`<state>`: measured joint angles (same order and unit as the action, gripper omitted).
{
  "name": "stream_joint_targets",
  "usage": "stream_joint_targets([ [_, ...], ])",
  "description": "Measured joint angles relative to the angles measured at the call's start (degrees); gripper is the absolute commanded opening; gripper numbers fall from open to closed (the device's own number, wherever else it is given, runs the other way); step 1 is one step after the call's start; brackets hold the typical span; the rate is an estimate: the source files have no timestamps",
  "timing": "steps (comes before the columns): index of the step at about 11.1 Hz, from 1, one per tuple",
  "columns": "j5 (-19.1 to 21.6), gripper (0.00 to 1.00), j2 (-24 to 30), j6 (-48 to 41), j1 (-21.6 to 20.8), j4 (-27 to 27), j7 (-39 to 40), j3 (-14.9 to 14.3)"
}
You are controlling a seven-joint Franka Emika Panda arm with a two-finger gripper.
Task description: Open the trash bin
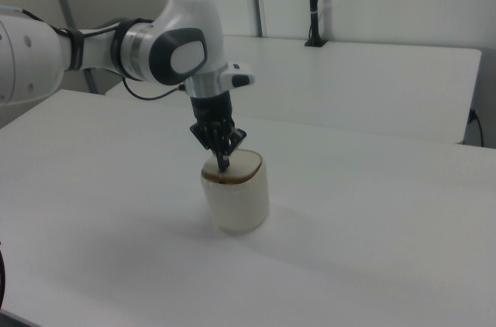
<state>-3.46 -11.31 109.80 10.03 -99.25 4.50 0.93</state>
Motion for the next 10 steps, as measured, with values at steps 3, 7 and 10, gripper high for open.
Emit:
stream_joint_targets([
  [3, 0.0, 0.0, 3.0, -4.5, -3.0, 2.3, -1.6, 0.4],
  [7, 0.0, 0.01, 7.6, -9.7, -6.4, 3.2, -3.8, 0.5],
  [10, 0.0, 0.0, 10.6, -13.2, -9.4, 3.2, -5.0, 0.5],
])
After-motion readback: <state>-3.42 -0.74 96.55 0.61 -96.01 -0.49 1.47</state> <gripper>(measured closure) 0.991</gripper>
